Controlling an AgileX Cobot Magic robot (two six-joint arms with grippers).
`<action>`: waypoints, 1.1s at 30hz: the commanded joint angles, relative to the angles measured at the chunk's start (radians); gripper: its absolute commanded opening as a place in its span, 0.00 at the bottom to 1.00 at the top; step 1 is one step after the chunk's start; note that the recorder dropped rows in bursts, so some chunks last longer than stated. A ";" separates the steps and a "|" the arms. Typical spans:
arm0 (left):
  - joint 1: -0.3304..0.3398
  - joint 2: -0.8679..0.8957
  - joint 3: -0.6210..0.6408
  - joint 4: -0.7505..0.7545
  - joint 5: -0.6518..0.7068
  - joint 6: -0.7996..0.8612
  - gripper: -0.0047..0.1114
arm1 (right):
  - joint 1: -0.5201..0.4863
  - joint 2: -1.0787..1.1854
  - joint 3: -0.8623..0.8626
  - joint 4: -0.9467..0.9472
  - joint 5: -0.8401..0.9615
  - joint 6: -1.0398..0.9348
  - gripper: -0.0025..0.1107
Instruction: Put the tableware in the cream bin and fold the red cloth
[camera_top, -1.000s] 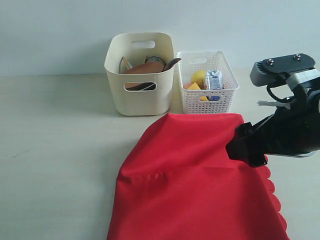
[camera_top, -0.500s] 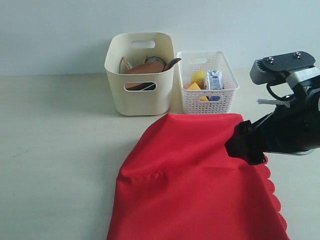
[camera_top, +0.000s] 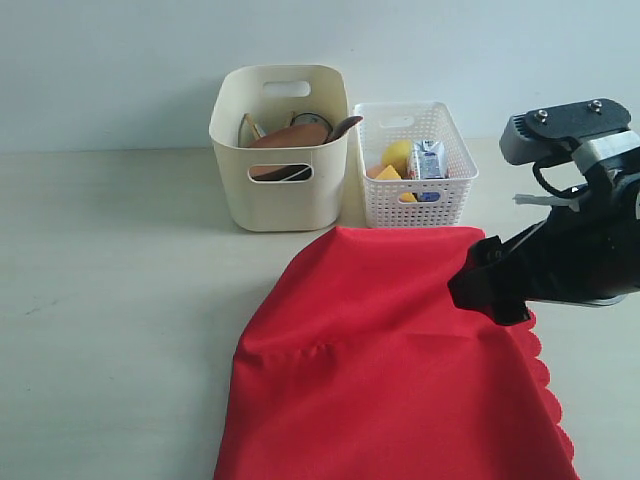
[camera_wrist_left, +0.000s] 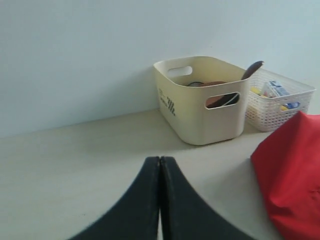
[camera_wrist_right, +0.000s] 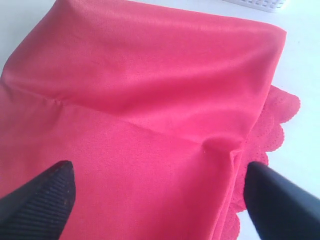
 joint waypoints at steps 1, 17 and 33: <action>0.060 -0.007 0.006 -0.003 -0.002 -0.001 0.04 | -0.004 -0.010 0.005 0.004 -0.010 -0.008 0.78; 0.097 -0.050 0.065 0.007 0.070 -0.001 0.04 | -0.004 -0.010 0.005 0.019 -0.010 -0.008 0.78; 0.197 -0.050 0.065 0.008 0.160 -0.001 0.04 | -0.004 -0.010 0.006 0.019 0.017 -0.027 0.78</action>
